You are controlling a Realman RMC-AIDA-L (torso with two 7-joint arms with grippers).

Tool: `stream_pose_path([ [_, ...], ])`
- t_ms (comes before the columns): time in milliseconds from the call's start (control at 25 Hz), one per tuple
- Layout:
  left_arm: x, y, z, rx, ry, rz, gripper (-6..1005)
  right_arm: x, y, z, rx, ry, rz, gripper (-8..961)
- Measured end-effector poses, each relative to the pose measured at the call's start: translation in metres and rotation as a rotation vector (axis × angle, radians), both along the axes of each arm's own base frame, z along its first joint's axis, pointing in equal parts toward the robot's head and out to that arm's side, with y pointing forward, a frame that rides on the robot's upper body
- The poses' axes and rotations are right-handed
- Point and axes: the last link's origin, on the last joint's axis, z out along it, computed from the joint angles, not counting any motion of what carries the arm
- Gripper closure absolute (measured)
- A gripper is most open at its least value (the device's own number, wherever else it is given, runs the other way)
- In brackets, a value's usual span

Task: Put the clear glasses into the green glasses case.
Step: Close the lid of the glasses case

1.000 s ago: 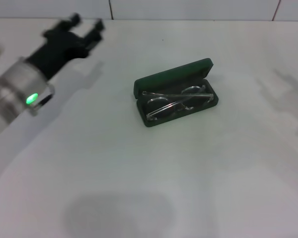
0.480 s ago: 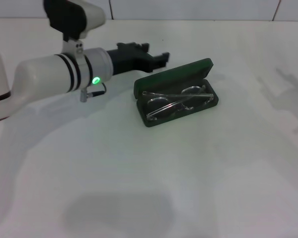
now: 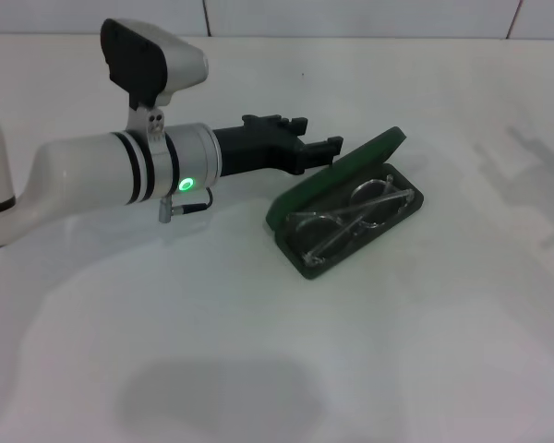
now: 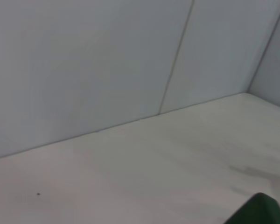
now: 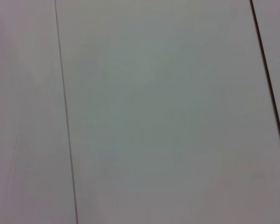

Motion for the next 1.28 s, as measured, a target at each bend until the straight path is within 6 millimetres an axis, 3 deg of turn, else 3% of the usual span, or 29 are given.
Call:
stream_pose_path([
  [240,0.001,-0.014,0.006,-0.013,-0.065,-0.068,333,-0.004,0.001,-0.01,-0.073,-0.042,0.032,391],
  [560,-0.005,-0.021,0.008,0.0,-0.083,-0.067,333,-0.021,0.014,-0.047,-0.62,-0.286,0.124,391],
  [720,-0.004,-0.021,0.007,0.006,-0.077,-0.079,333,-0.032,0.015,-0.075,-0.781,-0.379,0.136,392],
  [880,-0.003,-0.02,0.007,0.006,-0.076,-0.08,333,-0.036,0.018,-0.092,-0.848,-0.431,0.099,392],
  [1280,-0.002,-0.019,0.007,0.015,-0.063,-0.103,333,-0.051,0.014,-0.114,-0.929,-0.467,0.14,393],
])
